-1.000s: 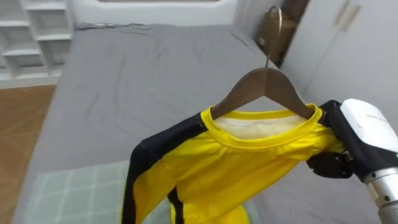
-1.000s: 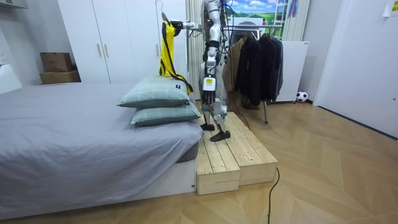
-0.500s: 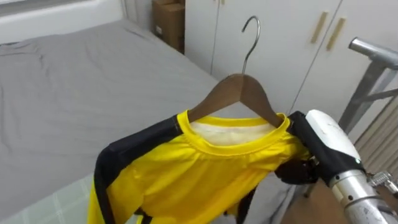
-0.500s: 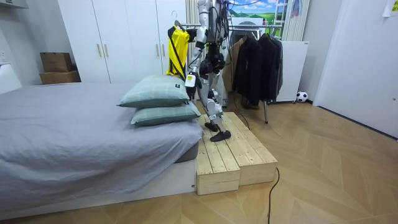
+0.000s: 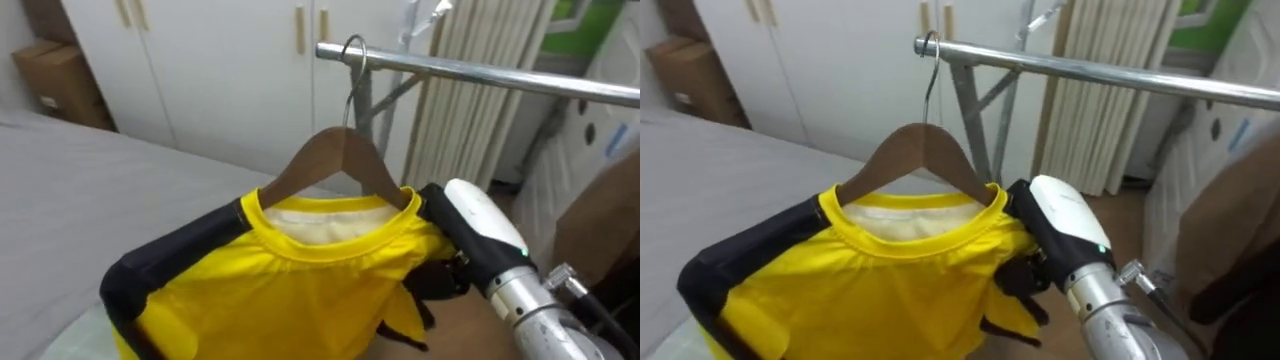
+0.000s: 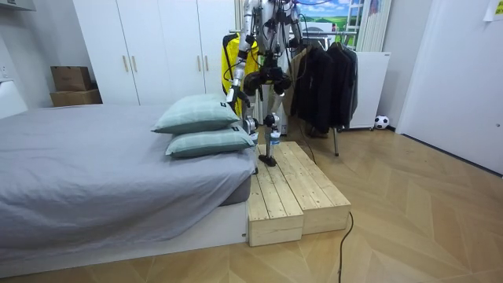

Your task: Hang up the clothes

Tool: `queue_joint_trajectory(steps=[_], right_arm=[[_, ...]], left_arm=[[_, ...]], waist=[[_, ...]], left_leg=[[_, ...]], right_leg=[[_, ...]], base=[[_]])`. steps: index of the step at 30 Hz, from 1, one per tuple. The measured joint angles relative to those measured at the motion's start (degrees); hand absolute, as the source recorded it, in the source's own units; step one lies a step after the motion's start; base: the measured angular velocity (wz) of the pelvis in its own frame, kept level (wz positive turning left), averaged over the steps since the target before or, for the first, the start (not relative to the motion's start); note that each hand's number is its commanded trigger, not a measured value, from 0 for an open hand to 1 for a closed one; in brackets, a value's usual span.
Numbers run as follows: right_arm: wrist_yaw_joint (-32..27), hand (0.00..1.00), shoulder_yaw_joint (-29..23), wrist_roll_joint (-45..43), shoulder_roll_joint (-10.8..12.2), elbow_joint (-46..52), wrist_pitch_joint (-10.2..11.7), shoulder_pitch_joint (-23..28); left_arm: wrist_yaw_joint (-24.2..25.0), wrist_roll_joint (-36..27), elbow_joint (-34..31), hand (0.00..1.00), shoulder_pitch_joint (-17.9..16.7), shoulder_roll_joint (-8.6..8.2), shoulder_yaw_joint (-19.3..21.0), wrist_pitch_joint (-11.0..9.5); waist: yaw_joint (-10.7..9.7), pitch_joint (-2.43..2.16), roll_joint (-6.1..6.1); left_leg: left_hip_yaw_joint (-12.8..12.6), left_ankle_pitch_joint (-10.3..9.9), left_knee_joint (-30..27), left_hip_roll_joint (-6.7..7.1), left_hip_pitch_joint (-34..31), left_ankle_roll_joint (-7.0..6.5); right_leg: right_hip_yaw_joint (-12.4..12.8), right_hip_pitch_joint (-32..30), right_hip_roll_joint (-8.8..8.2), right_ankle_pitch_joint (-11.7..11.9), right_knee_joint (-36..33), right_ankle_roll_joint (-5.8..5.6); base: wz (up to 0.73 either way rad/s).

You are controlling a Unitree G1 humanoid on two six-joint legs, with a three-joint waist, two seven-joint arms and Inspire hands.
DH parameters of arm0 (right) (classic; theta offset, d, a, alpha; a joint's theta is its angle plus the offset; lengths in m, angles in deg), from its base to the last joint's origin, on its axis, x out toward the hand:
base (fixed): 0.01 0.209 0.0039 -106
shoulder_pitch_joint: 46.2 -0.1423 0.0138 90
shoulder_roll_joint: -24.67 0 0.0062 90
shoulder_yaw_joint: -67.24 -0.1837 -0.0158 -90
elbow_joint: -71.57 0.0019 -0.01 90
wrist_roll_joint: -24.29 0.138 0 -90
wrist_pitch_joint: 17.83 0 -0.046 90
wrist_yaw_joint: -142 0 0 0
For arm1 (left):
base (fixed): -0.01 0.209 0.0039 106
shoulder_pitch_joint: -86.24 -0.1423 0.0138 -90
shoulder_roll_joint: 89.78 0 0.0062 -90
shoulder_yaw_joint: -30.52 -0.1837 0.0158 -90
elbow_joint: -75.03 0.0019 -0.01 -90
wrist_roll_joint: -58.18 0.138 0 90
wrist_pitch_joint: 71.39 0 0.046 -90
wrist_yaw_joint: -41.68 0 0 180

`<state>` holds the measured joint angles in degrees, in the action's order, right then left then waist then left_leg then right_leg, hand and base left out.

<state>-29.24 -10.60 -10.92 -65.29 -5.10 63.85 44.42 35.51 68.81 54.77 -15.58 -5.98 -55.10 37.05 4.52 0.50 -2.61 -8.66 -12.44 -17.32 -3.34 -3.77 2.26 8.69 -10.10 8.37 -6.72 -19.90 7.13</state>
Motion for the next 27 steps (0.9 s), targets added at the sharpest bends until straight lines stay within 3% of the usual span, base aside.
queue_joint_trajectory(steps=[4,14,21,27], right_arm=[[-0.04,1.0,-1.14,-1.36,-0.16,0.03,0.0,-0.01],[-0.13,1.0,-5.31,-4.12,-0.1,3.15,-0.61,0.02],[-2.43,1.0,-7.42,-6.97,-0.16,3.62,-0.65,0.98],[-2.62,1.0,-8.05,-8.22,-0.2,4.98,-0.49,1.9]], left_arm=[[-0.12,-1.15,0.03,0.0,0.97,-0.05,-0.04,0.0],[-0.12,-1.15,1.25,0.0,0.14,-0.86,0.03,-0.09],[0.18,-1.06,1.25,0.0,-0.38,-0.93,1.64,-0.18],[0.46,-1.08,1.92,0.0,-0.73,-1.22,3.86,-0.3]], waist=[[-1.78,-0.18,-0.23],[-3.27,-0.21,0.05],[-3.29,-0.38,-0.31],[-3.24,-0.28,-0.5]], left_leg=[[-1.27,0.4,-0.36,-0.05,0.03,-0.3],[-1.99,0.53,2.0,0.08,2.35,-0.77],[-2.53,0.63,2.87,0.2,3.9,-0.63],[-5.13,0.17,3.9,-0.13,5.39,-1.03]], right_leg=[[0.37,-0.2,0.36,1.2,1.16,-0.6],[4.17,1.69,1.82,1.66,2.44,-0.54],[5.32,2.61,1.96,1.45,3.29,-0.91],[6.99,3.19,2.46,1.5,4.24,-1.22]], base=[[-0.16],[-0.17],[-0.06],[-0.16]])
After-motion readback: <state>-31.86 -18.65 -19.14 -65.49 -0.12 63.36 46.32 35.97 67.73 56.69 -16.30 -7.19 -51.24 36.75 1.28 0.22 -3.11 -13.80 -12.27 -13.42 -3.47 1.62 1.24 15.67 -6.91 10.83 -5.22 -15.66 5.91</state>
